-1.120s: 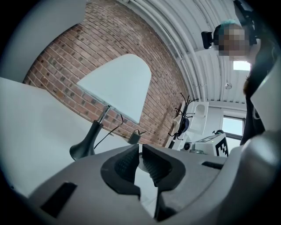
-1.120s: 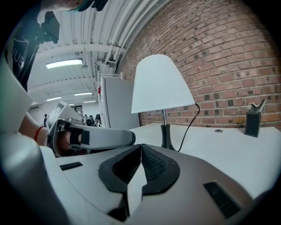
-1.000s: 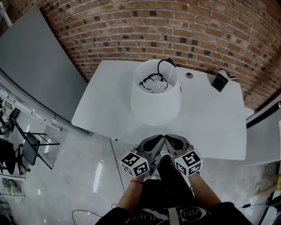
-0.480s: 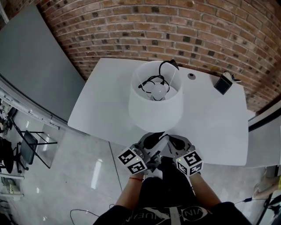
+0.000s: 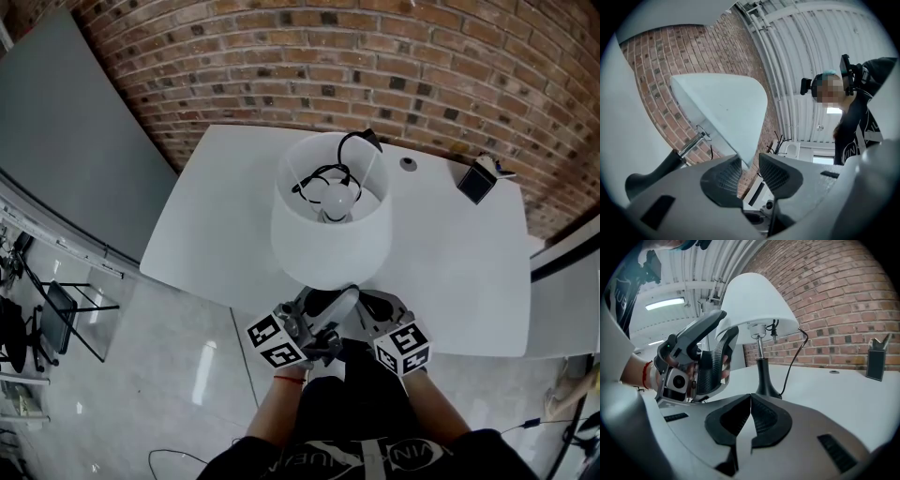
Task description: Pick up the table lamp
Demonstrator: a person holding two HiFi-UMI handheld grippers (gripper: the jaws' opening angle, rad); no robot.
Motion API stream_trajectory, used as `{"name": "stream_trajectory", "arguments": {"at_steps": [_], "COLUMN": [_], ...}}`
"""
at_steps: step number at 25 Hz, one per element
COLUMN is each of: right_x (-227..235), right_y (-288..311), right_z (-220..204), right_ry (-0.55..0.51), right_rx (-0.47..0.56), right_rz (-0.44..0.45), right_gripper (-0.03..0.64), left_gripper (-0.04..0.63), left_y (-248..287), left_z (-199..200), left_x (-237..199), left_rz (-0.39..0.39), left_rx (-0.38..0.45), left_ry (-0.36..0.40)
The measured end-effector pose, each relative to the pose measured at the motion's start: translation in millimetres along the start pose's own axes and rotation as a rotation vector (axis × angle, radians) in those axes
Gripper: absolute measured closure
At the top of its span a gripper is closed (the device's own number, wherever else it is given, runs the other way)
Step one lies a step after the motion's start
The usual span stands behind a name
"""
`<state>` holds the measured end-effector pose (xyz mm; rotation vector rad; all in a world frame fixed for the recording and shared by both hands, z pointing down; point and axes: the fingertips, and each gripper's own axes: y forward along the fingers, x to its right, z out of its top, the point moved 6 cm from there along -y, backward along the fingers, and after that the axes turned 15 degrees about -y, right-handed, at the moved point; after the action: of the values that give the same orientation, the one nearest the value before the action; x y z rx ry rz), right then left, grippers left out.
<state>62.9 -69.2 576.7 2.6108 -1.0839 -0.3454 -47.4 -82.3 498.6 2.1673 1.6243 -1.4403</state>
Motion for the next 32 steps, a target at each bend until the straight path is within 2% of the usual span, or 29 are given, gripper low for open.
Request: {"name": "stream_trajectory", "arguments": {"at_steps": [8,12,21,32], "right_x": [4,6,15,44], "right_y": [6,8,14,31], "right_z": [1,1,2,31], "right_ry": [0.004,0.013,0.024,0.023], "right_rx": [-0.009,-0.012,-0.029,-0.056], "right_rz": [0.004,0.003,0.018,0.038], "right_gripper": [0.614,0.614,0.614,0.614], "left_gripper": [0.493,0.537,0.554,0.577], "left_y": [4,7,14,36], "left_z": [6,7,16,60], "left_x": [-4,-2,-8,-21], "left_rz": [-0.025,-0.054,-0.064,-0.036], "left_rx": [0.011,-0.001,0.014,0.049], "left_ry": [-0.022,-0.020,-0.032,-0.041]}}
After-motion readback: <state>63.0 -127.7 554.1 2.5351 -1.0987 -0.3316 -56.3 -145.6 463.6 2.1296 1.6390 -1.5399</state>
